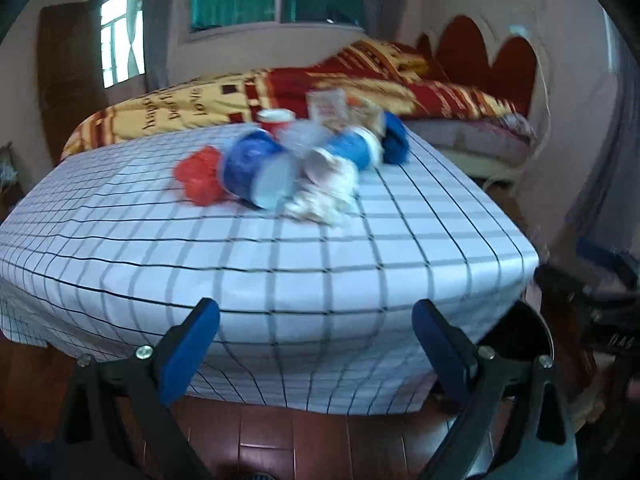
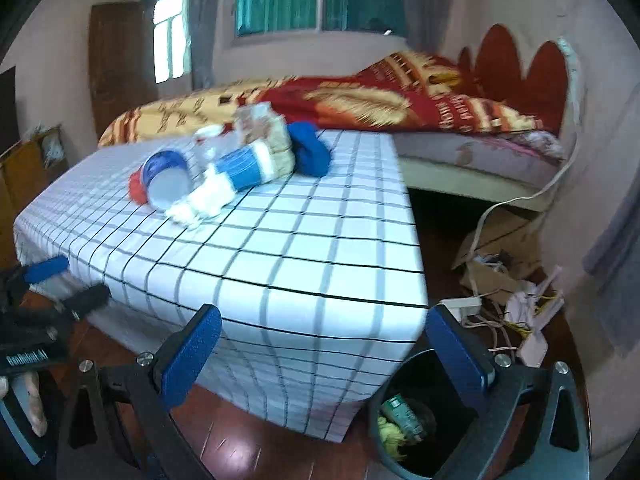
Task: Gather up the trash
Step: 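Move both tools back to the table toward the remaining trash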
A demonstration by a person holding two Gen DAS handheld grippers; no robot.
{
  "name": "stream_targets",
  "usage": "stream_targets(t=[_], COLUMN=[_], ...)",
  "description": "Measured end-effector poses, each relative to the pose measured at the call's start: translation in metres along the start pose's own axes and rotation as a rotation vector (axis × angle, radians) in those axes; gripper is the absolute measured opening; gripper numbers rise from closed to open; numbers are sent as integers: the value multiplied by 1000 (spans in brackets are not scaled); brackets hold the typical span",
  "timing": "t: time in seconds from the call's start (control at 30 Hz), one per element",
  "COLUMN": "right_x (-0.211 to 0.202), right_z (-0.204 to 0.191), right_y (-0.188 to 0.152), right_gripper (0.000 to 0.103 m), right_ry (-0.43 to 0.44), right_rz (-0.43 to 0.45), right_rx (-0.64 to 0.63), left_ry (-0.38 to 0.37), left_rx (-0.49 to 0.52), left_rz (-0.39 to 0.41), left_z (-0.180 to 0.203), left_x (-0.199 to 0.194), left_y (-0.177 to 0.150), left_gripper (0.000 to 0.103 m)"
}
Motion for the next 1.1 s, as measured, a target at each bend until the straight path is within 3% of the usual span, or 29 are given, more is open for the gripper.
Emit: stream_targets(t=[0.2, 0.47, 0.6, 0.77, 0.87, 0.97, 1.1], right_x=[13, 59, 98, 144, 167, 165, 145], right_z=[-31, -79, -102, -113, -119, -119, -100], right_y=[26, 66, 78, 86, 84, 81, 78], right_gripper=[103, 102, 82, 73, 52, 43, 42], right_ry=[40, 102, 126, 163, 212, 237, 201], right_rz=[27, 45, 4, -59, -114, -112, -62], right_rx=[-6, -14, -21, 22, 36, 29, 36], left_ry=[33, 103, 107, 97, 83, 67, 40], left_rx=[-22, -42, -78, -74, -64, -46, 2], left_rz=[-26, 21, 35, 36, 37, 28, 35], left_z=[-40, -76, -90, -94, -93, -89, -77], left_x=[16, 29, 41, 58, 64, 74, 86], left_y=[11, 25, 37, 48, 50, 54, 65], left_gripper=[98, 98, 98, 98, 98, 98, 98])
Point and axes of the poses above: each gripper's, at about its wrist camera, not at the fingertips, and x roughly the way its jaws point, z to its right, y to its top, the point moved 3 cm from there along x, roughly the way its jaws point, and after that the axes turned 3 degrees about z, right-handed, at the moved point
